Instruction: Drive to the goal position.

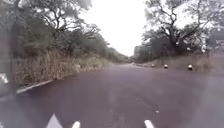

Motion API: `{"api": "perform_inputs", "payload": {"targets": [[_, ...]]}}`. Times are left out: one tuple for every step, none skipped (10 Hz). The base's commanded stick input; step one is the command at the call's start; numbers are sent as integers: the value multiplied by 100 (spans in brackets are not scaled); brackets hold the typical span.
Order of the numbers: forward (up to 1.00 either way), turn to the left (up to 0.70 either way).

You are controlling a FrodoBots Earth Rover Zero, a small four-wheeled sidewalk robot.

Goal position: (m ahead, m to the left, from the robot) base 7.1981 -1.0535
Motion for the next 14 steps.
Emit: {"api": "perform_inputs", "payload": {"targets": [[70, 0], [70, 0], [70, 0], [70, 0], [70, 0], [70, 0], [70, 0], [70, 0], [70, 0], [70, 0], [70, 0], [70, 0], [70, 0], [70, 0]]}}
